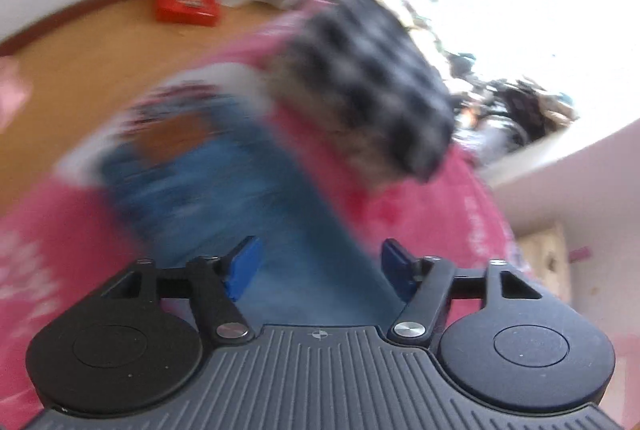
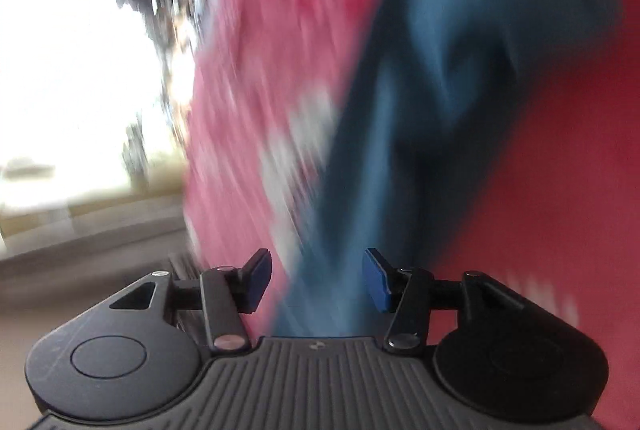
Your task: Fold clothes
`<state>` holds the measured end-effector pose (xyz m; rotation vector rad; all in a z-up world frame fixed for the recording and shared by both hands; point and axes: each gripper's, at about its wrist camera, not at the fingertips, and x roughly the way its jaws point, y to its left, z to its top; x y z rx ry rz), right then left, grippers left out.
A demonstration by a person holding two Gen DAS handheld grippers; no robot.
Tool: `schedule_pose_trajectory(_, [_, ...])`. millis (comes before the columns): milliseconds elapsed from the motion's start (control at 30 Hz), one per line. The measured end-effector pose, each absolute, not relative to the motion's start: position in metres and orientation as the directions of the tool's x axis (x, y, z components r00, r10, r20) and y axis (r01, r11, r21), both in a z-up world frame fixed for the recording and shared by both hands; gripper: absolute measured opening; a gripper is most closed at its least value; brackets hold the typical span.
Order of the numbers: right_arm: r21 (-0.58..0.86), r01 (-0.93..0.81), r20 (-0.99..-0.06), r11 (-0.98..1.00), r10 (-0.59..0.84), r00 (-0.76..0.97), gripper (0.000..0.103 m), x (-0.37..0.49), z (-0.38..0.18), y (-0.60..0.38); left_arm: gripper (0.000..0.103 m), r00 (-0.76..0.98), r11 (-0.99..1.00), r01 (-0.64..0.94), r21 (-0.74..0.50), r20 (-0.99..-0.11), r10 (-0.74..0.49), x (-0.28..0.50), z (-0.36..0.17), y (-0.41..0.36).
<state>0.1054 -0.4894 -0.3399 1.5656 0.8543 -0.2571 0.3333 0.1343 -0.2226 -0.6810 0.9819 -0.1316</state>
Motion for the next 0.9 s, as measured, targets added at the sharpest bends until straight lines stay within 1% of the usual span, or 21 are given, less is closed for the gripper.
schedule_pose_trajectory(67, [0.769,0.638,-0.586,0.04,0.445,0.678,0.056,0.105,-0.362,-0.448,0.073,0.567,0.784,-0.27,-0.559,-0.75,-0.34,0.316,-0.24,0.154])
schedule_pose_trajectory(167, [0.808,0.587,-0.503,-0.038,0.474,0.723,0.056,0.108,-0.395,-0.398,0.073,0.565,0.755,-0.375,-0.538,-0.778,-0.274,0.307,-0.272,0.171])
schedule_pose_trajectory(200, [0.816,0.577,-0.496,-0.039,0.467,0.733,0.056,0.113,-0.405,-0.384,0.073,0.562,0.742,-0.409,-0.53,-0.787,-0.252,0.305,-0.282,0.177])
schedule_pose_trajectory(333, [0.834,0.549,-0.471,-0.052,0.451,0.758,0.056,0.138,-0.432,-0.351,0.072,0.593,0.666,-0.416,-0.62,-0.74,-0.317,0.321,-0.316,0.18])
schedule_pose_trajectory(467, [0.859,0.502,-0.434,-0.1,0.378,0.818,0.056,0.155,-0.435,-0.344,0.072,0.622,0.585,-0.467,-0.663,-0.717,-0.316,0.339,-0.331,0.184])
schedule_pose_trajectory(533, [0.867,0.482,-0.42,-0.126,0.335,0.844,0.055,0.16,-0.434,-0.342,0.071,0.64,0.567,-0.481,-0.668,-0.71,-0.294,0.344,-0.33,0.184])
schedule_pose_trajectory(567, [0.87,0.475,-0.416,-0.132,0.319,0.851,0.055,0.163,-0.433,-0.341,0.065,0.649,0.558,-0.488,-0.671,-0.707,-0.282,0.347,-0.329,0.183])
schedule_pose_trajectory(600, [0.87,0.473,-0.417,-0.138,0.306,0.856,0.055,0.165,-0.434,-0.339,0.055,0.654,0.561,-0.493,-0.665,-0.708,-0.266,0.348,-0.327,0.181])
schedule_pose_trajectory(633, [0.867,0.476,-0.421,-0.145,0.294,0.858,0.054,0.168,-0.435,-0.338,0.054,0.658,0.564,-0.497,-0.659,-0.71,-0.25,0.349,-0.325,0.179])
schedule_pose_trajectory(667, [0.865,0.479,-0.426,-0.153,0.282,0.86,0.052,0.171,-0.436,-0.338,0.049,0.655,0.572,-0.508,-0.645,-0.72,-0.23,0.348,-0.324,0.176])
schedule_pose_trajectory(700, [0.857,0.49,-0.439,-0.159,0.272,0.856,0.041,0.174,-0.438,-0.336,0.044,0.651,0.579,-0.518,-0.629,-0.729,-0.21,0.347,-0.323,0.174])
schedule_pose_trajectory(733, [0.844,0.511,-0.462,-0.16,0.265,0.846,0.025,0.176,-0.44,-0.336,0.04,0.652,0.587,-0.523,-0.617,-0.734,-0.191,0.344,-0.319,0.171])
schedule_pose_trajectory(767, [0.833,0.53,-0.483,-0.156,0.261,0.836,0.019,0.177,-0.441,-0.335,0.033,0.653,0.596,-0.528,-0.605,-0.738,-0.171,0.342,-0.316,0.169])
schedule_pose_trajectory(800, [0.828,0.543,-0.499,-0.141,0.257,0.828,0.013,0.179,-0.438,-0.333,0.029,0.654,0.604,-0.532,-0.593,-0.741,-0.152,0.339,-0.312,0.166])
schedule_pose_trajectory(833, [0.829,0.548,-0.509,-0.113,0.254,0.822,0.011,0.179,-0.433,-0.331,0.028,0.662,0.617,-0.523,-0.588,-0.736,-0.141,0.336,-0.306,0.164])
schedule_pose_trajectory(900, [0.833,0.55,-0.521,-0.055,0.253,0.815,0.009,0.178,-0.42,-0.33,0.027,0.678,0.66,-0.491,-0.569,-0.725,-0.121,0.329,-0.29,0.16])
